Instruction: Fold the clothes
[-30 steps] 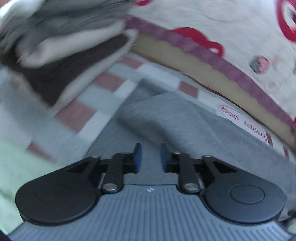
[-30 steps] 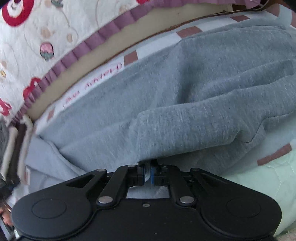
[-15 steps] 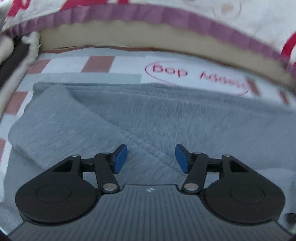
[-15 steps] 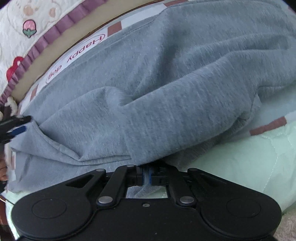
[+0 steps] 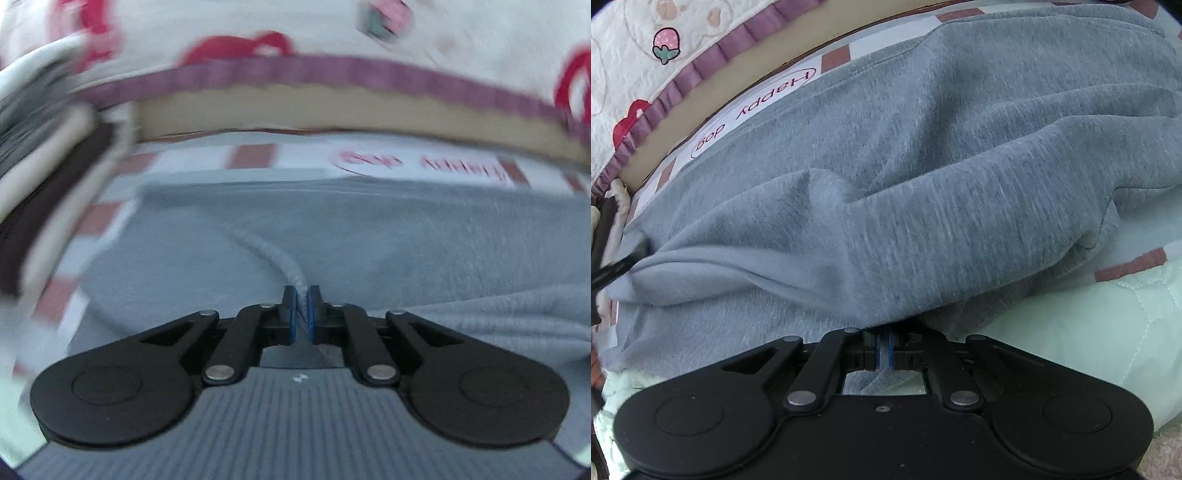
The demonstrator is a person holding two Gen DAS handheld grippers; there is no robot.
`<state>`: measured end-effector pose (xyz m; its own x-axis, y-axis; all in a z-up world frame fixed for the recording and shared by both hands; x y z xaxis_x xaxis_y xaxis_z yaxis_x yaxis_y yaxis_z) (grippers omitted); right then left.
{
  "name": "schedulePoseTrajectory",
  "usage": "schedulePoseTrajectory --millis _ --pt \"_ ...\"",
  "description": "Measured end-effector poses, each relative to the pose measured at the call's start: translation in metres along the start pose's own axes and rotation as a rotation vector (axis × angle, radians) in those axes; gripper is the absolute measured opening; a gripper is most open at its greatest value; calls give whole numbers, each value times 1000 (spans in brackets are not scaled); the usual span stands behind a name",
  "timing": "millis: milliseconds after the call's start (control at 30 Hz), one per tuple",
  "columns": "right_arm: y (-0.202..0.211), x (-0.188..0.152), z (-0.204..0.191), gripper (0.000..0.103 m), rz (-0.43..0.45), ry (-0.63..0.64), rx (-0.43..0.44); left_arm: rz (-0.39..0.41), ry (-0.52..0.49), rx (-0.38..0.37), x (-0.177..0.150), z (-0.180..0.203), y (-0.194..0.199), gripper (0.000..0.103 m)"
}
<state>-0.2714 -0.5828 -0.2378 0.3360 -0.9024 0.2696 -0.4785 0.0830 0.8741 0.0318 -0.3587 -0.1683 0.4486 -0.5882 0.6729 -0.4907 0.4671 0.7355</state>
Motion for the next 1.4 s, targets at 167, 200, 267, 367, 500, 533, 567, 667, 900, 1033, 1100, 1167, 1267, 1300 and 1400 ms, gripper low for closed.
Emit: schedulePoseTrajectory --millis 167,200,267,367,500,533,567,667,900,1033,1100,1167,1267,1300,1400 --pt "0 -1 1 6 -14 -2 4 -150 161 89 -53 -61 11 7" --pt "0 0 2 6 -17 -11 9 -164 232 76 -61 -76 12 8" --pt "-1 2 5 6 -21 -35 23 -157 325 62 -66 -97 20 9" --pt "-1 2 7 6 -21 -58 33 -90 310 48 -50 -103 31 13" --pt "-1 1 2 6 -11 -38 16 -50 195 -64 -5 -73 18 51" --pt "-1 0 1 6 -8 -31 12 -46 168 -96 7 -63 13 53" --pt "-1 0 0 6 -5 -24 9 -55 131 -105 18 -51 3 56" --pt "0 -1 0 6 1 -11 6 -93 4 -15 38 -23 -33 57" --pt "6 0 3 11 18 -26 58 -179 -183 12 19 -14 -84 2" --pt "20 3 10 25 64 -92 166 -27 -179 24 30 -30 -45 3" --pt "25 7 18 38 94 -157 205 126 -109 57 44 -43 -8 3" --pt "28 10 27 38 117 -221 226 324 -31 107 48 -56 42 3" --pt "32 11 32 38 145 -255 207 403 -31 188 29 -59 73 4" --pt "32 11 29 38 155 -236 174 382 -47 202 19 -57 71 4" --pt "34 10 5 37 163 -67 -1 194 -21 209 -12 -67 37 6"
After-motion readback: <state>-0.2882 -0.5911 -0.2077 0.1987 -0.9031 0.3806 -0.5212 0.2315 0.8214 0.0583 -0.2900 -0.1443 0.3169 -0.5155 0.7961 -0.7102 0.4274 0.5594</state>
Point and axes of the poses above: each gripper's, at about its wrist camera, not at the fingertips, and y roughly against the way its jaws point, z to its right, x to its top, the point moved 3 cm from there along -y, roughly the way its jaws point, and after that the axes turned 6 degrees about -y, right-handed, at the moved point
